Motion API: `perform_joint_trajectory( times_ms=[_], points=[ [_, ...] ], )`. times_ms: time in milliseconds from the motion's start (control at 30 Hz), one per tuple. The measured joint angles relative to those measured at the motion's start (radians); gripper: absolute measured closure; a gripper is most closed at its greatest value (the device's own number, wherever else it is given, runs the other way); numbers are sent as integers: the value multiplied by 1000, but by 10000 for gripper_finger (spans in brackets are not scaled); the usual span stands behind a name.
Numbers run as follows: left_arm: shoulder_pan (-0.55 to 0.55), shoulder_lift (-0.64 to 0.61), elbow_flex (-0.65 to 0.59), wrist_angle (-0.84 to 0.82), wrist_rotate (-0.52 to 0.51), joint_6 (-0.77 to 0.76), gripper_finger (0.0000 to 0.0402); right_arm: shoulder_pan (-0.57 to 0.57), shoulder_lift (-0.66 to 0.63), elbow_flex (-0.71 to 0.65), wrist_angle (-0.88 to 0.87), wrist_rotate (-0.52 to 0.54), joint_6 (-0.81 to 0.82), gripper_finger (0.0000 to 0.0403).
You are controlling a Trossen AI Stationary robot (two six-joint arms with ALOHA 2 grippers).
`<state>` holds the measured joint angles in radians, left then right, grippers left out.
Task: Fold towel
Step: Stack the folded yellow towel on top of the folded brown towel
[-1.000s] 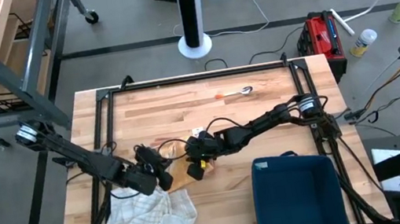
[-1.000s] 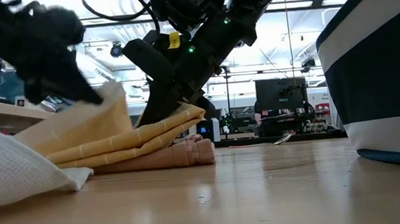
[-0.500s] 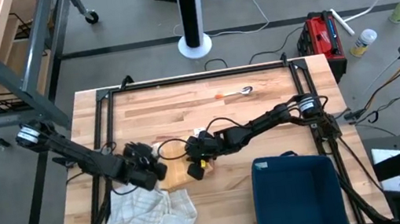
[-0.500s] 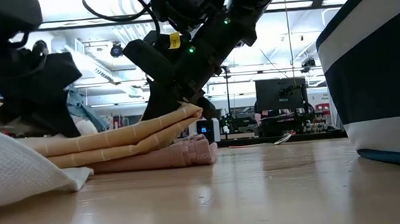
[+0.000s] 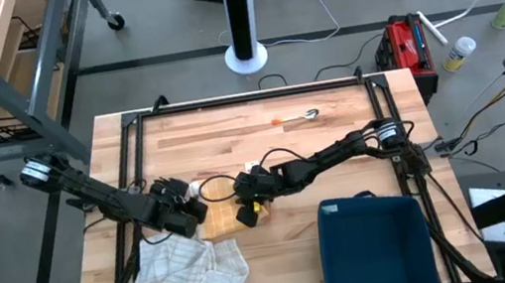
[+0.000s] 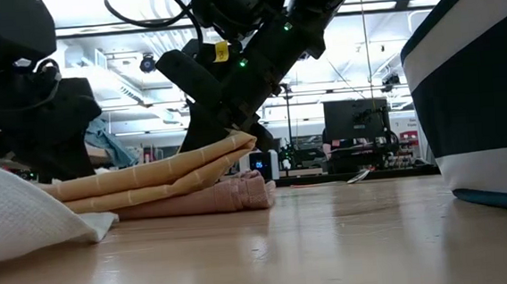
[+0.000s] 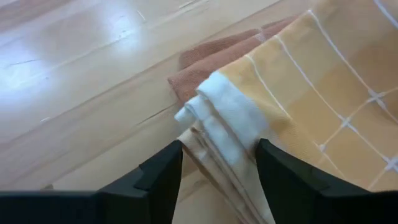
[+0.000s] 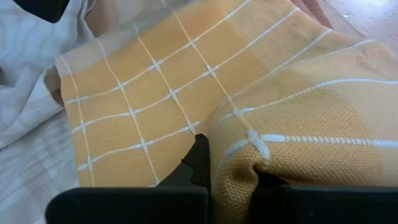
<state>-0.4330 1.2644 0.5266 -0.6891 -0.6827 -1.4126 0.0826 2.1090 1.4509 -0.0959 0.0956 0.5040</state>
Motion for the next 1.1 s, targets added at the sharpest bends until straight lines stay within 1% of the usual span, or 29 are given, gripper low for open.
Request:
perform_joint_trajectory(
  times_ms=[167,300,467,667,767,867,967,1000,1100],
  points=[
    [6,15,-2,8,-11,9,212,0,0,0,0,0,0,403],
    [16,39,-13,45,-8,35,229,0,0,0,0,-2,0,403],
    [21,43,-19,109,-8,105,248,0,0,0,2,-9,1,403],
    [30,43,-31,130,-1,114,270,0,0,0,5,-18,1,403],
    [30,40,-32,155,4,142,283,0,0,0,4,-18,1,403],
    [30,37,-32,200,17,202,315,0,0,0,4,-18,1,403],
    [30,37,-31,263,37,268,377,0,0,0,4,-18,1,403],
    [30,37,-31,280,39,286,389,0,0,0,5,-18,0,403],
    [30,35,-27,294,41,311,390,0,0,0,4,-18,-1,403]
  ],
)
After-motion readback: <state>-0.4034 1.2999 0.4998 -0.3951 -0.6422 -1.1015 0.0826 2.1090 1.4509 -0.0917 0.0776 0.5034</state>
